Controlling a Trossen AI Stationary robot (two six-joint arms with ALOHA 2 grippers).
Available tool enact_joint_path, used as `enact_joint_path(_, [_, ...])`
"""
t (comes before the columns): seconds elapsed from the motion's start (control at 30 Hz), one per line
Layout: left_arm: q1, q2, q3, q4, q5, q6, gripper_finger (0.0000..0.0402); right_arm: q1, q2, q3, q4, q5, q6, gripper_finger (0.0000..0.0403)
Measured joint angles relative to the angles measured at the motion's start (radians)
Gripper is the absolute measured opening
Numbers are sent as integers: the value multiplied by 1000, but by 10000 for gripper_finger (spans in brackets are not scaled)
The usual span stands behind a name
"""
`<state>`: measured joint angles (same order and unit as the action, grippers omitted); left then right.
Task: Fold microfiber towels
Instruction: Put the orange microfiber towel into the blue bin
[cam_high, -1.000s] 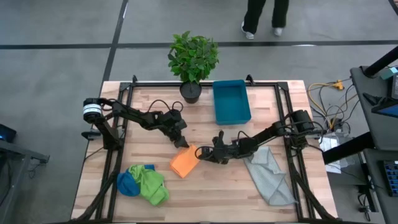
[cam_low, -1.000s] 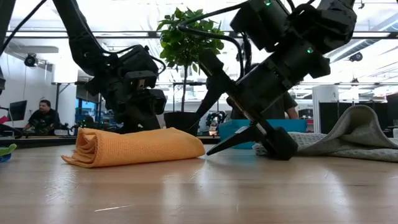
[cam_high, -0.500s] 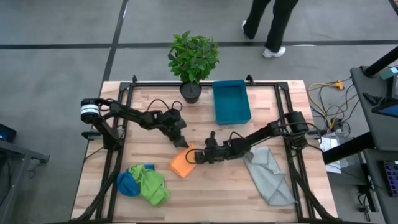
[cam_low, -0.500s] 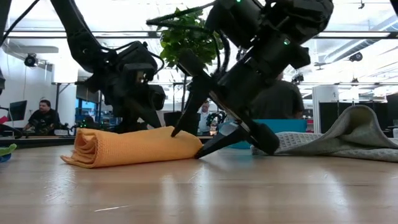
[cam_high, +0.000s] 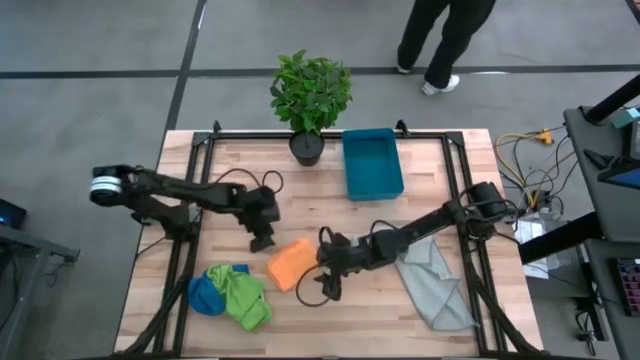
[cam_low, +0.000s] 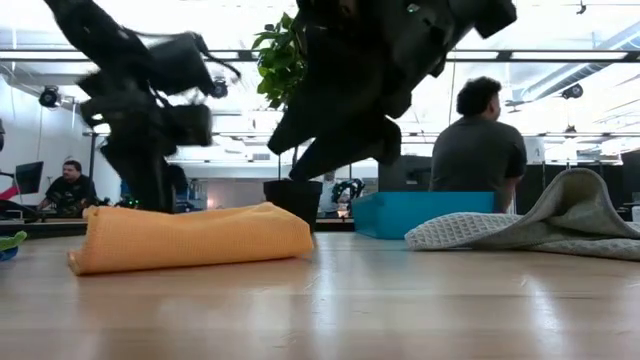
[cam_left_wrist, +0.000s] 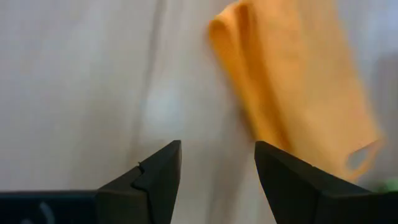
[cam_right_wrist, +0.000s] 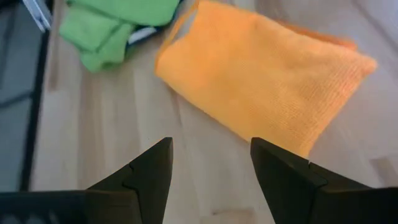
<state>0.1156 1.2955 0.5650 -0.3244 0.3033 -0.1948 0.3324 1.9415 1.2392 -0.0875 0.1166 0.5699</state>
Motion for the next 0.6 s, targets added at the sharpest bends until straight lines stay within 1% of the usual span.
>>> enact_joint_path(0.07, [-46,-50,-1,-46,-110,67,191,8,0,7,-29,28,-7,211])
enact_joint_path(0.13, [-108,-81,-5,-48,-190,140,191,9,-1,15,-47,39,-23,211])
enact_joint_path(0.2, [-189,-89,-7,-53,-246,238,191,8,-7,17,-45,43,-76,211])
enact_joint_path(0.27, [-273,-79,-9,-52,-291,375,191,6,-12,17,-51,45,-124,211])
enact_joint_path(0.37, [-396,-40,-9,-42,-343,551,191,7,-26,17,-91,45,-143,211])
enact_joint_path(0.47, [-494,24,-7,4,-439,602,191,8,-46,17,-147,44,-144,207])
enact_joint_path(0.53, [-537,77,-1,31,-521,601,191,10,-57,17,-185,44,-142,203])
enact_joint_path(0.6, [-567,136,17,56,-569,601,191,13,-68,16,-232,45,-127,198])
